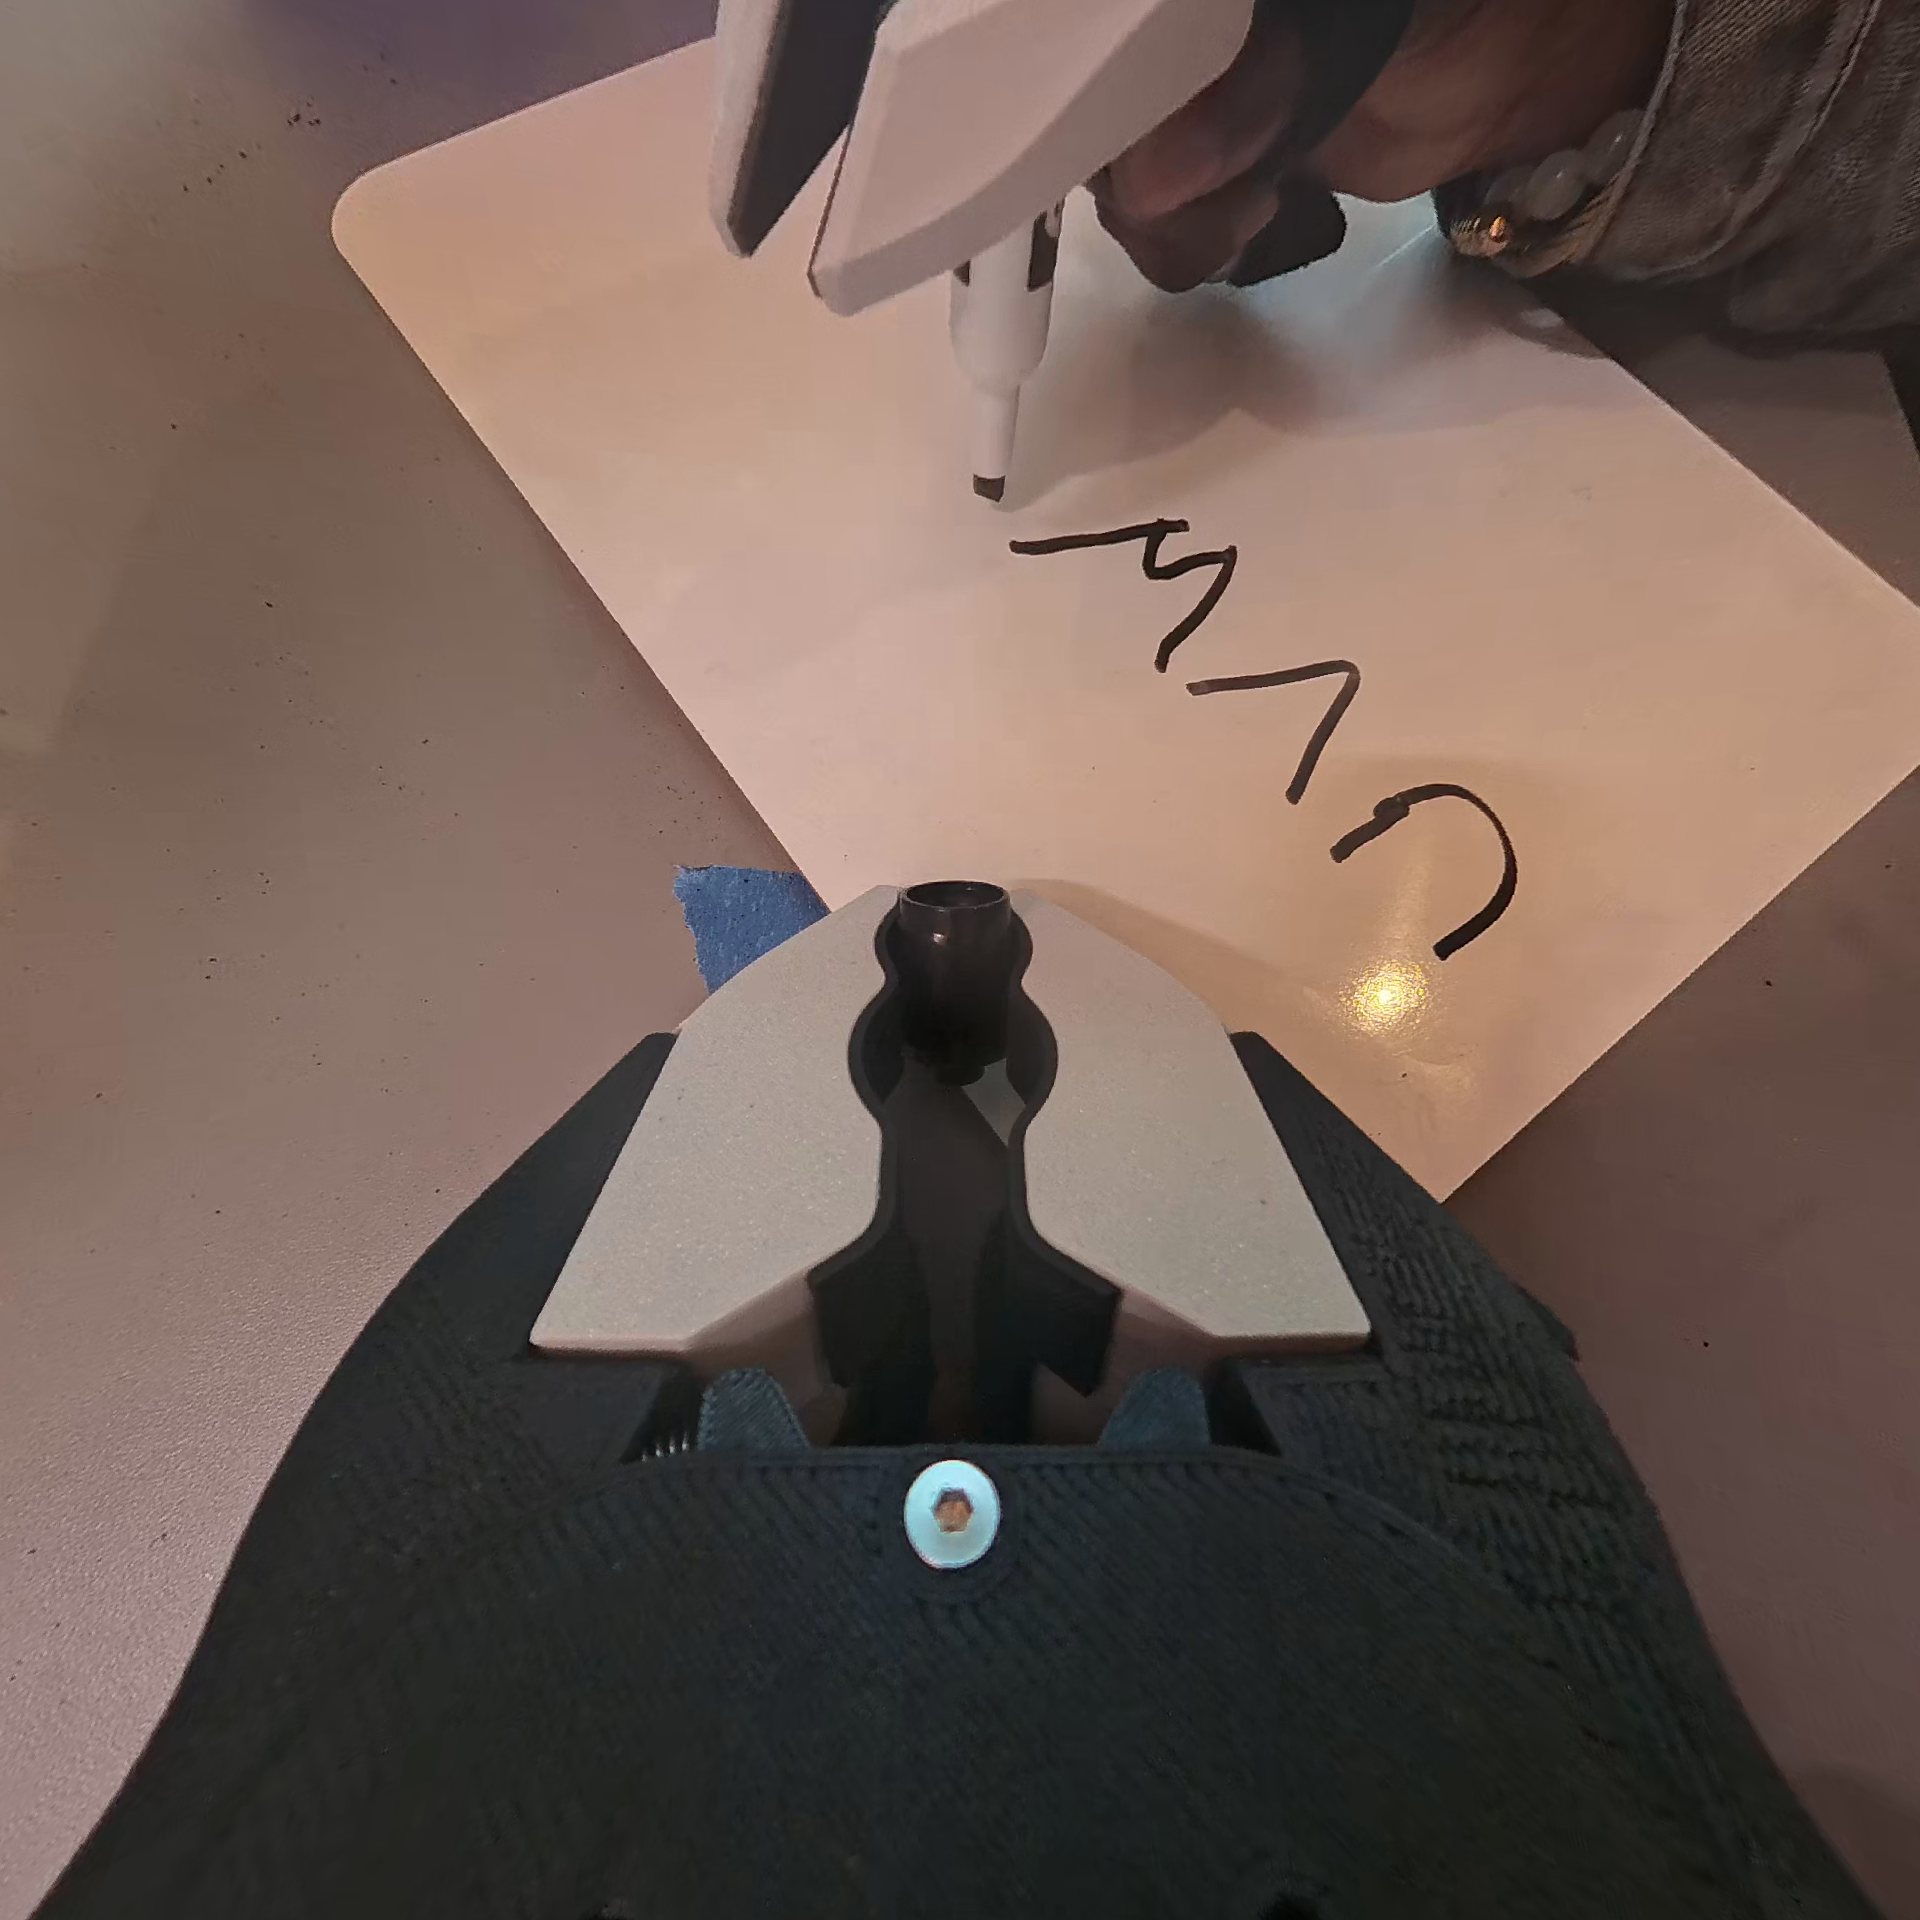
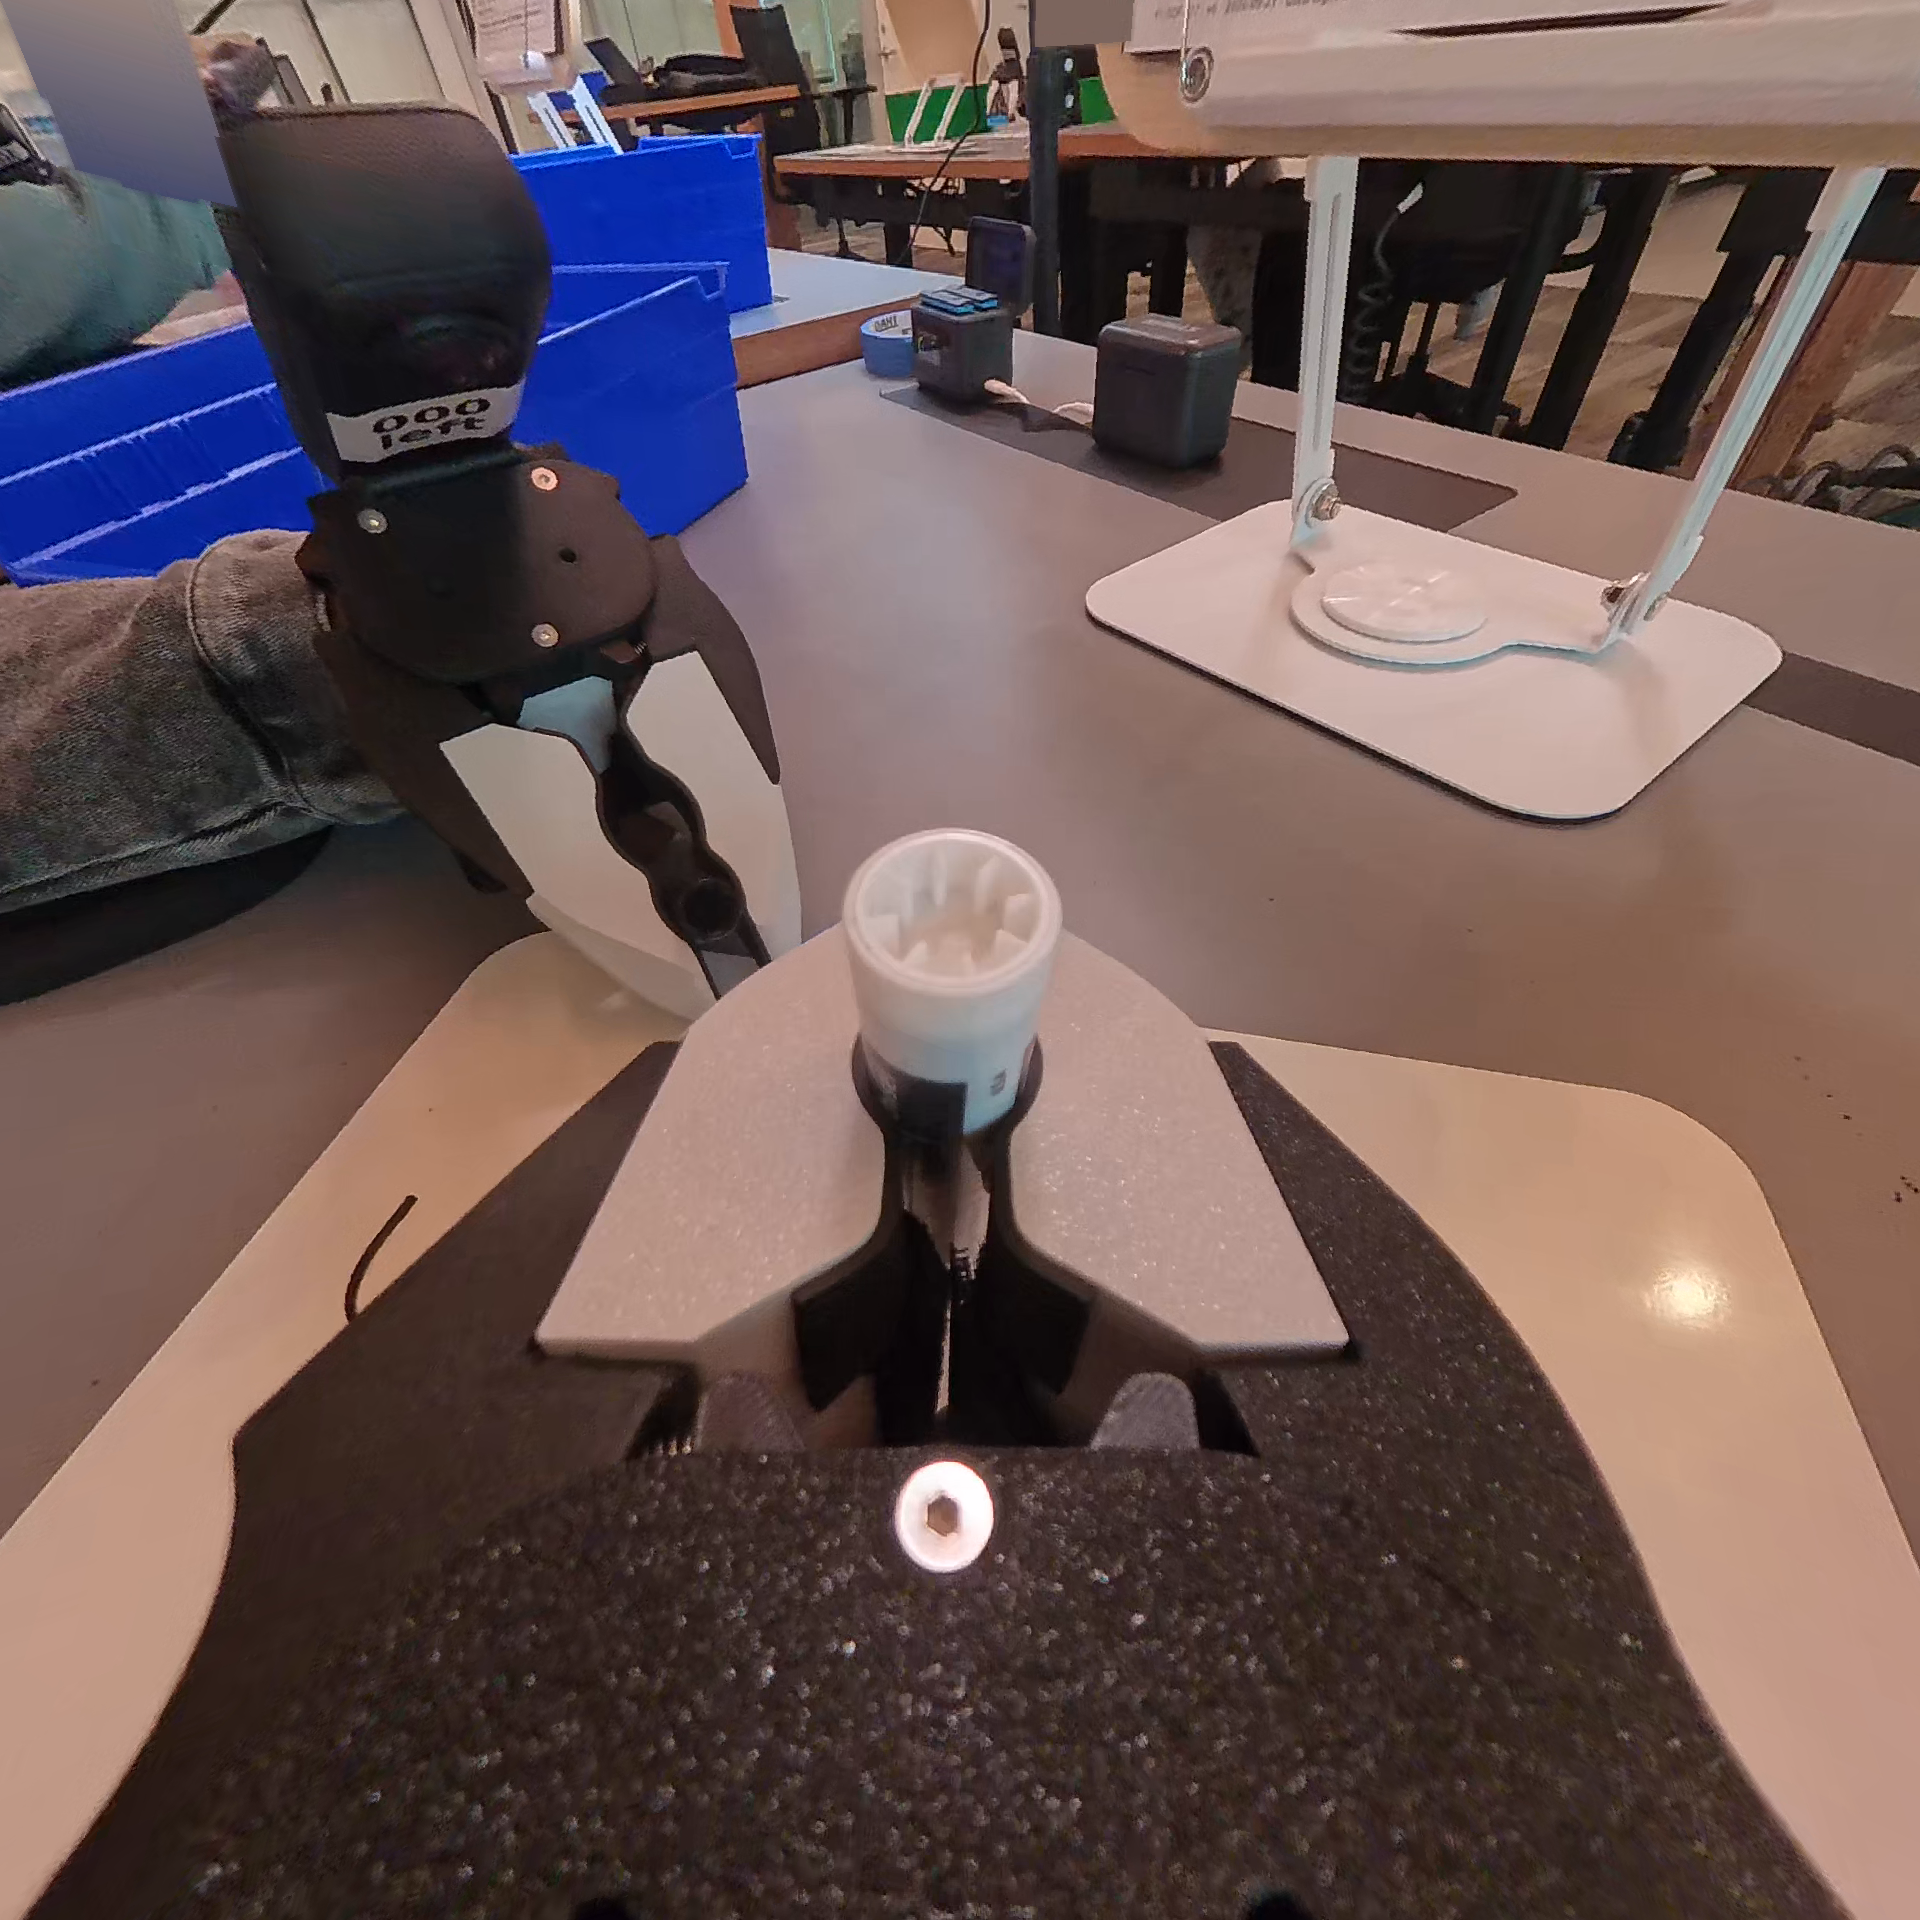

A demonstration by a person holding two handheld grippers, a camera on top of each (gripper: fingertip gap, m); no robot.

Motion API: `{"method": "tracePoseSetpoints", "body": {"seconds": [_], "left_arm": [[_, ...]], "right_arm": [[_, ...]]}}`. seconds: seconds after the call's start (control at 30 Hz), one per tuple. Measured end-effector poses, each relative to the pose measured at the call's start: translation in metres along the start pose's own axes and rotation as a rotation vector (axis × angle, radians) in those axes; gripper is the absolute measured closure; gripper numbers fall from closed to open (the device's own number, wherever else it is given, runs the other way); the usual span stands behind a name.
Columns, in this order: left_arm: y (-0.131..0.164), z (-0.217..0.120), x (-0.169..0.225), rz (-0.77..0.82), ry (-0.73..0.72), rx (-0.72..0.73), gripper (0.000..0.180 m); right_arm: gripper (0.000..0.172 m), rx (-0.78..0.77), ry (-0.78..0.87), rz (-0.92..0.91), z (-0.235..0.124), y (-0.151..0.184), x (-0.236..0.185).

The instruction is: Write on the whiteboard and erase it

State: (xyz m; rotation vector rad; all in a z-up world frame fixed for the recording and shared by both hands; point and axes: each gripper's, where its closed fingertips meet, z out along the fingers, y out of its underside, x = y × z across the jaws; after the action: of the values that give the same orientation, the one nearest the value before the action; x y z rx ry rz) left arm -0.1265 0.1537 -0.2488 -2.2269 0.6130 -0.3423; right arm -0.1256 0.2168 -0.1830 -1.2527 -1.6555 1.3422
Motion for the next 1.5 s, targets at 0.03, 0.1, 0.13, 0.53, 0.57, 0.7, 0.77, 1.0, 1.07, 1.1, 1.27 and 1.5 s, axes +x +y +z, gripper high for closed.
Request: {"method": "tracePoseSetpoints", "body": {"seconds": [0.03,0.1,0.13,0.53,0.57,0.7,0.77,1.0,1.07,1.1,1.27,1.5], "left_arm": [[0.0,0.0,0.0,0.0,0.0,0.0,0.165],[0.0,0.0,0.0,0.0,0.0,0.0,0.165],[0.0,0.0,0.0,0.0,0.0,0.0,0.165],[0.0,0.0,0.0,0.0,0.0,0.0,0.165],[0.0,0.0,0.0,0.0,0.0,0.0,0.165],[0.0,0.0,0.0,0.0,0.0,0.0,0.165],[0.0,0.0,0.0,0.001,-0.001,0.0,0.165],[0.0,0.0,0.0,0.001,0.0,0.0,0.165],[0.0,0.0,0.0,0.0,0.001,0.0,0.165],[0.0,0.0,0.0,0.0,0.001,0.0,0.165],[0.0,0.0,0.0,0.0,0.001,0.0,0.165],[0.0,0.0,0.0,0.002,-0.002,0.0,0.165]], "right_arm": [[0.16,-0.006,0.001,-0.003,0.0,0.001,0.0],[0.16,-0.013,-0.003,0.0,0.001,0.003,0.0],[0.16,-0.01,-0.005,0.003,0.001,0.003,0.0],[0.16,-0.038,0.037,0.016,-0.019,0.011,0.01],[0.16,-0.039,0.043,0.02,-0.023,0.013,0.012],[0.16,-0.039,0.054,0.031,-0.031,0.014,0.014],[0.16,0.006,0.047,0.042,-0.029,0.007,0.014],[0.16,0.026,0.043,0.055,-0.008,-0.001,0.022],[0.16,0.016,0.05,0.054,-0.006,0.001,0.024],[0.16,0.006,0.051,0.053,-0.005,0.003,0.025],[0.16,-0.021,0.038,0.063,-0.011,0.008,0.016],[0.16,-0.03,0.024,0.087,-0.028,0.016,-0.007]]}}
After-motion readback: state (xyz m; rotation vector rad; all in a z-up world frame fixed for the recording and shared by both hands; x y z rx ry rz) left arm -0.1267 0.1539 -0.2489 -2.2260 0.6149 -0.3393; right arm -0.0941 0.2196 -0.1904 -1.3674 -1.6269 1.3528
